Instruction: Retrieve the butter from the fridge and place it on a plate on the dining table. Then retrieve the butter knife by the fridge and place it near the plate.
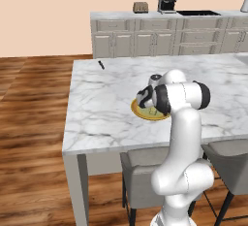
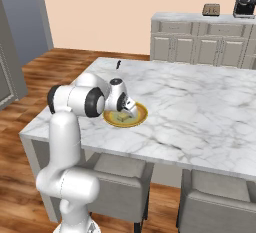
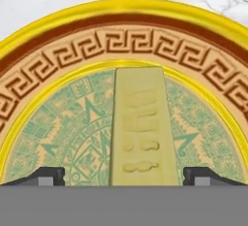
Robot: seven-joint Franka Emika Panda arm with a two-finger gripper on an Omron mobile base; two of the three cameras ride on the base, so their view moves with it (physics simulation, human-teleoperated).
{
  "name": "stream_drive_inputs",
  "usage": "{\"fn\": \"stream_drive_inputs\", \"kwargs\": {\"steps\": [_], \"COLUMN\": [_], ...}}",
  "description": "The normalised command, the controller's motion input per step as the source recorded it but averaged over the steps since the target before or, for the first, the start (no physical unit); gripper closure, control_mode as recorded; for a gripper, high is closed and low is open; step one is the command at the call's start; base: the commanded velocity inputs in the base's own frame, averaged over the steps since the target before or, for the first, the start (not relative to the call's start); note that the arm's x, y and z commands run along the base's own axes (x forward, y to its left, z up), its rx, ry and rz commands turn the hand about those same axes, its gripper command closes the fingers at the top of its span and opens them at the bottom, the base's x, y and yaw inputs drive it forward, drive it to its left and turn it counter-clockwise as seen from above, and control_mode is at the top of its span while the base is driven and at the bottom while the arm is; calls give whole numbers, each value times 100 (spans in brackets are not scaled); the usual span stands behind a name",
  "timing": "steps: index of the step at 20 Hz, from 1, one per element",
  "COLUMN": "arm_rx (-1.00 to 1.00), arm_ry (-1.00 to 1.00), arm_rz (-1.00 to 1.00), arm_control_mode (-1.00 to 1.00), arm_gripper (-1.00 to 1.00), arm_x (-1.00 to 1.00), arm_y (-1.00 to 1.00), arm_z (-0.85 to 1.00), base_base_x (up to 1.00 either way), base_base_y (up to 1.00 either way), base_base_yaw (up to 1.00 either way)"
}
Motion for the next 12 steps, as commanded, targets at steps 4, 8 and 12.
{"fn": "stream_drive_inputs", "kwargs": {"steps": [4, 8, 12], "arm_rx": [0, -3, 0], "arm_ry": [3, 14, 15], "arm_rz": [0, 0, 0], "arm_control_mode": [-100, -100, -100], "arm_gripper": [-100, -100, -100], "arm_x": [0, 0, -13], "arm_y": [-25, -18, -1], "arm_z": [22, 64, 86], "base_base_x": [0, 0, 0], "base_base_y": [0, 0, 0], "base_base_yaw": [0, 0, 0]}}
